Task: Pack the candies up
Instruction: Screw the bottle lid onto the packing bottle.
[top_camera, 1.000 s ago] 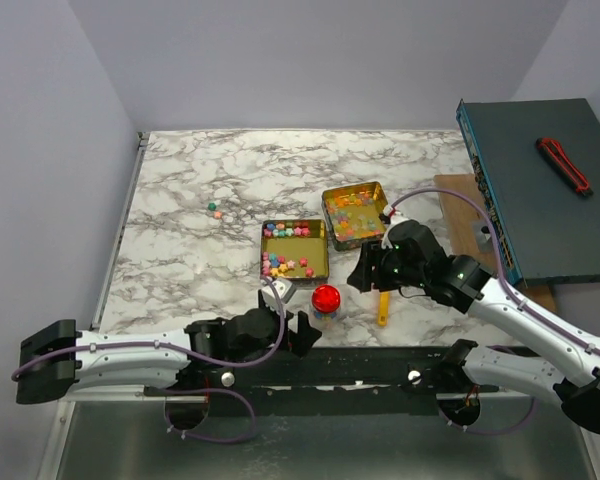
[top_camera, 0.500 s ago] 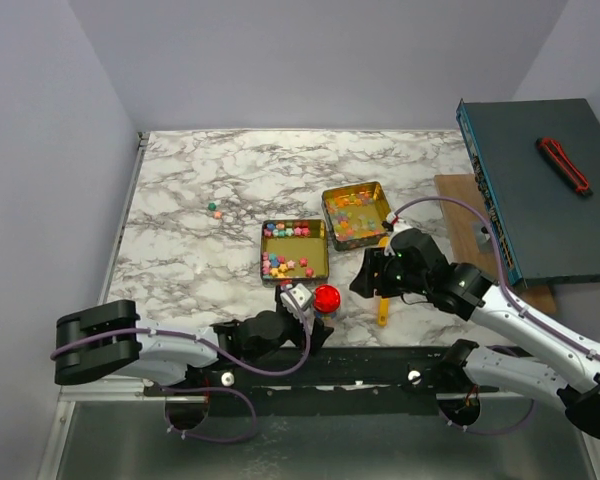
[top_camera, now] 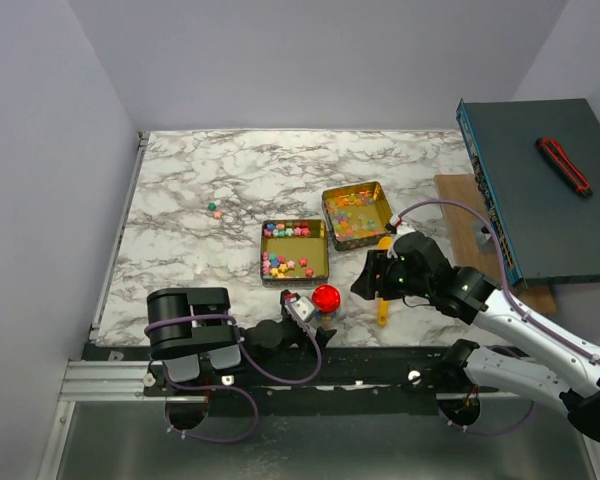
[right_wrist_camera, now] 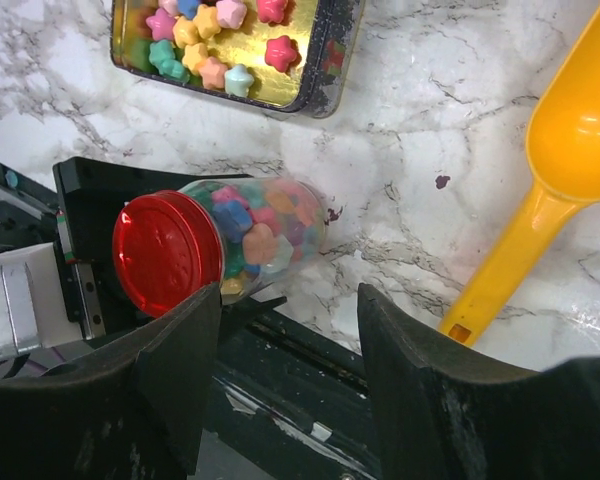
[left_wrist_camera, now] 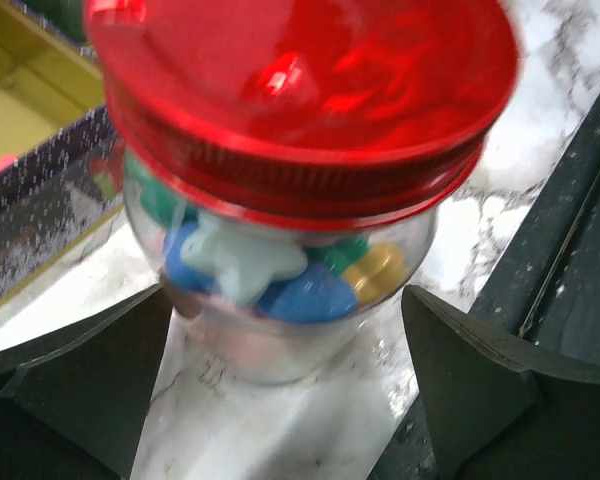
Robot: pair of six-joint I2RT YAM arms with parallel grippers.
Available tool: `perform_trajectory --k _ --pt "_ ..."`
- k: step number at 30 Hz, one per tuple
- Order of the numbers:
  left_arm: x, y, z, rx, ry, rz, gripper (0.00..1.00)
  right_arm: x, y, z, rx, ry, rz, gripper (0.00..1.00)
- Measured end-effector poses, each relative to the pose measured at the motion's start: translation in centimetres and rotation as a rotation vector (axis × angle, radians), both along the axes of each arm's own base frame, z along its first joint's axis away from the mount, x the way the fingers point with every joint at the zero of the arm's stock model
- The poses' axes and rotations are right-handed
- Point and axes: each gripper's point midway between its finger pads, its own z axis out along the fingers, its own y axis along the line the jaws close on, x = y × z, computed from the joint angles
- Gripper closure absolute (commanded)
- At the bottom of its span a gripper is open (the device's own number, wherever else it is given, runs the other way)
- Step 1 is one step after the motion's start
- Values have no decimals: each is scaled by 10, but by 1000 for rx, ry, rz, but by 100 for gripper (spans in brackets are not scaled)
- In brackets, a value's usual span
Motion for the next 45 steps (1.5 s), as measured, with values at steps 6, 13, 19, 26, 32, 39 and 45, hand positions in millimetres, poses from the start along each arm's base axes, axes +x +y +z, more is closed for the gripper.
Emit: perform_trajectory --k 6,13,19,26,32,39,45 --pt "5 -15 22 -66 -64 -11 1 -1 1 5 28 -5 -4 39" --pt "10 -27 27 -59 -116 -19 1 -5 2 -1 33 19 0 40" --pt "11 -29 21 -39 -122 -21 7 -8 4 1 51 27 11 45" --pt "11 -30 17 -28 -125 -22 29 -9 19 11 121 31 49 51" --pt "11 -30 16 -29 -122 -24 45 -8 31 7 140 56 76 56" --pt "11 -31 16 -31 -120 -26 50 -4 39 0 135 75 87 61" --pt "10 -31 16 -39 -112 -27 50 -2 46 -3 145 80 107 66"
